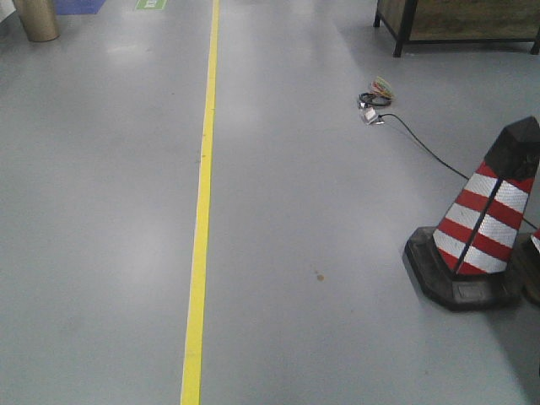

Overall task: Move and align brake pads A on conveyor
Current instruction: 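Turn past the striped cones toward the black conveyor belt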

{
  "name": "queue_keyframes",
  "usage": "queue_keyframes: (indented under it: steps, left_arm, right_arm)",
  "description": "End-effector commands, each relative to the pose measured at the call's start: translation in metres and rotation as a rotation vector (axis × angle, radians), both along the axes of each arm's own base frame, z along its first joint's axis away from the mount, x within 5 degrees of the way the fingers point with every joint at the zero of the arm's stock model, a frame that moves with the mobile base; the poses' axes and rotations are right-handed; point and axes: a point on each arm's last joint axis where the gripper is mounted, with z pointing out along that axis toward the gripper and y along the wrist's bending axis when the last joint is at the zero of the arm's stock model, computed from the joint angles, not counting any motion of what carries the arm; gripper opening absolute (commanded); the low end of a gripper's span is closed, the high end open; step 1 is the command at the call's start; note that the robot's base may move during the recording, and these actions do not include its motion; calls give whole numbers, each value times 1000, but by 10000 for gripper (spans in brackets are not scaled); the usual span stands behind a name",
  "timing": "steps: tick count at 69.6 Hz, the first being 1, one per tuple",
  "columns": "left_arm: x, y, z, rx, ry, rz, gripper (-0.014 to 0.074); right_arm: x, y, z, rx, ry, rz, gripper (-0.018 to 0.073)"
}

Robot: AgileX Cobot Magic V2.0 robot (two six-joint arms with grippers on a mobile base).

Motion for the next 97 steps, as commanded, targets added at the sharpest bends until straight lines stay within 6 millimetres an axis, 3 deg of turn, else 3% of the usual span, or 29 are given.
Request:
queue_keyframes:
  steps: [1,97]
  left_arm:
    - [5,-2,14,-39,-94,3,-6]
    - [5,-2,14,-39,-94,3,-6]
  right_arm:
    - [4,0,17,11,-112,-3,15]
    - [4,0,16,11,-112,-3,15]
